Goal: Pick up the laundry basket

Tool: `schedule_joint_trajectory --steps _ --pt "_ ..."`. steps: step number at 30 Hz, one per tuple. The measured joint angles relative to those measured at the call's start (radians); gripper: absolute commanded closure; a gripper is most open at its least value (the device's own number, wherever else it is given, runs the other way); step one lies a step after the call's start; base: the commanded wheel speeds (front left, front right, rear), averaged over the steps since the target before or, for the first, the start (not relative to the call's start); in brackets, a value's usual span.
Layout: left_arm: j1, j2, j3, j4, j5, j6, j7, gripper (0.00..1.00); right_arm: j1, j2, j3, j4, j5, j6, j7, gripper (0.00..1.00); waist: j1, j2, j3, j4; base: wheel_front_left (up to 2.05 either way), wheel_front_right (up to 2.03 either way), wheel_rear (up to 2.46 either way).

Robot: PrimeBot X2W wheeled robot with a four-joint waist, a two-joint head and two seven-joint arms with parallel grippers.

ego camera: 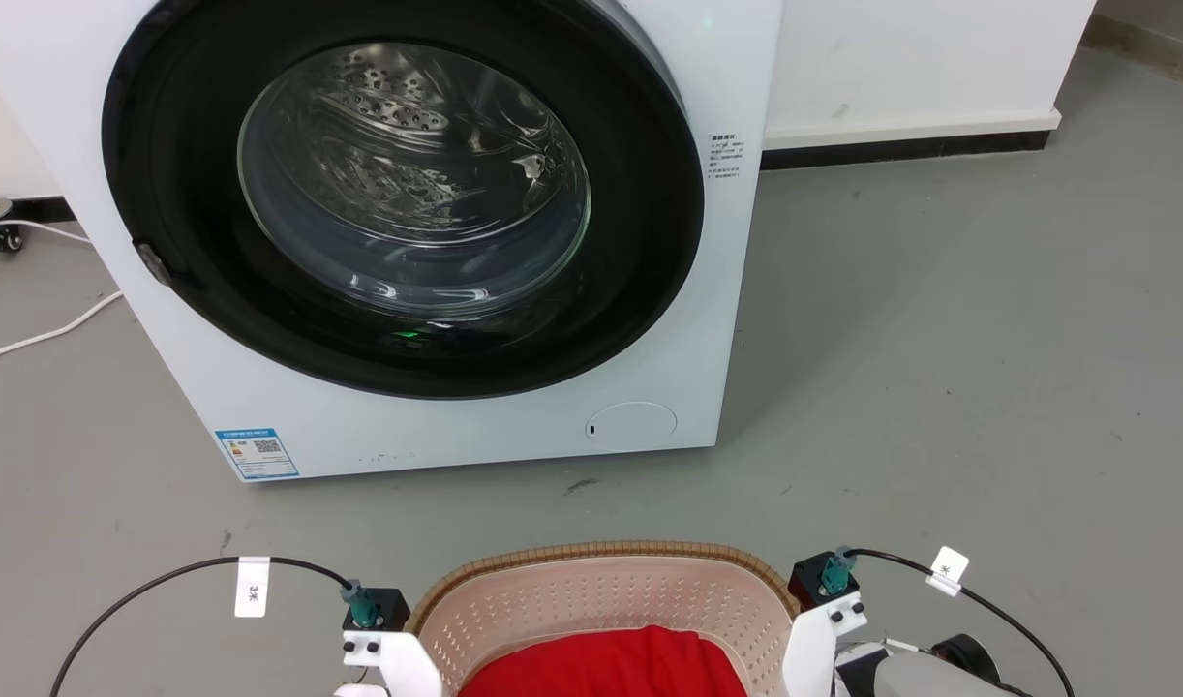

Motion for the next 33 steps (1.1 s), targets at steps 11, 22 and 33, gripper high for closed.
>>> schedule_joint_trajectory --steps 11,22,33 --pt "-0.007 0.0 -0.03 0.007 -0.029 0.0 -0.007 1.0 -0.001 -0.001 0.011 -0.001 0.01 0.0 0.0 1.0 0.0 0.0 -0.001 0.0 0.0 0.0 0.0" --pt "-0.011 0.001 -0.058 0.01 -0.057 0.0 -0.012 1.0 -0.001 -0.003 0.019 -0.001 0.013 0.0 -0.004 1.0 0.0 0.0 -0.002 0.001 0.0 0.0 0.0" --pt "-0.012 0.004 -0.085 0.01 -0.081 0.0 -0.018 1.0 -0.001 -0.003 0.024 -0.002 0.016 0.0 -0.005 1.0 -0.0001 0.0 -0.004 -0.001 0.0 0.0 0.0"
